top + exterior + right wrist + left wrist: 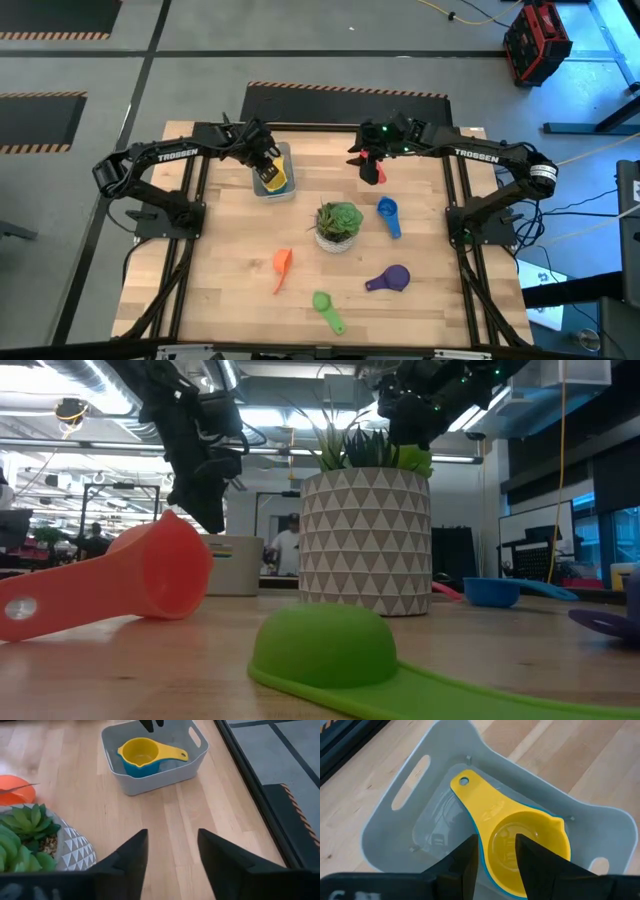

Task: Nest measuring cups in basket
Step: Stack the violet measuring cup on top of the yellow measuring cup in the gray bin

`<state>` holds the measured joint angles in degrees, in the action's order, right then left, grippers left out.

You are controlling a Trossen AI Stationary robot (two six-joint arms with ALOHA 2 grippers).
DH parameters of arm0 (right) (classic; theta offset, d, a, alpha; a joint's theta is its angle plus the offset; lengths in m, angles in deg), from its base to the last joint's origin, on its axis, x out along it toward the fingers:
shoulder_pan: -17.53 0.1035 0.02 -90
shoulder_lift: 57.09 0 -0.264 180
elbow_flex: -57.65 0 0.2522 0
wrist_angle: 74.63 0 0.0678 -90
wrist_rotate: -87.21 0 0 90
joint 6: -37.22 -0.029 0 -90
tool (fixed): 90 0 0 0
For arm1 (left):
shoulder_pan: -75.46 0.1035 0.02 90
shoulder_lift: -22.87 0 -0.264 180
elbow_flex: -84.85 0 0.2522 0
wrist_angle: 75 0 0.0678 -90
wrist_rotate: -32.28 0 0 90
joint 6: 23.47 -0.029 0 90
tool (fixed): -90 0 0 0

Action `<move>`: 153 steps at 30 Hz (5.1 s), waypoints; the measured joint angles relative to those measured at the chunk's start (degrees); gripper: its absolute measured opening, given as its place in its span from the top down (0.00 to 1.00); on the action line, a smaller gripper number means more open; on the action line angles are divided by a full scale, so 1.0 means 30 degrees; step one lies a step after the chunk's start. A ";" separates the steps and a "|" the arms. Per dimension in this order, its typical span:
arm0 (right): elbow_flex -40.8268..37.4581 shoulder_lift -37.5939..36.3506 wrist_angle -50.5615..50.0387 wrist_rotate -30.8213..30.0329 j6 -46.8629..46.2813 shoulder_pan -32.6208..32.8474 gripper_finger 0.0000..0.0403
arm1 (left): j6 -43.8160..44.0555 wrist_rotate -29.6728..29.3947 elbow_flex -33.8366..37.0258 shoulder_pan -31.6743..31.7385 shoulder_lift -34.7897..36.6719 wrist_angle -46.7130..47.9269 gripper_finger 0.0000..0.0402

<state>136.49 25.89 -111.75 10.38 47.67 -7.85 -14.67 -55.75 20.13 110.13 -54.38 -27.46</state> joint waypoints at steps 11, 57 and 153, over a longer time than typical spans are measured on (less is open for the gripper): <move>0.0007 0.0000 -0.0015 0.0000 -0.0128 0.0007 0.15 | 0.0004 0.0000 0.0000 0.0000 0.0000 0.0000 0.70; 0.0028 -0.2084 -0.9559 0.1024 -1.1223 1.0264 0.05 | 0.0007 -0.0015 0.0000 0.0001 0.0000 -0.0015 0.70; -0.0008 0.8007 -1.1362 -0.2455 -1.4437 1.8658 0.17 | 0.0014 -0.0007 0.0000 0.0007 0.0000 -0.0007 0.70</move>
<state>136.47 49.91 -145.83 3.02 4.36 48.12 -14.63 -55.77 20.13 110.15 -54.38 -27.48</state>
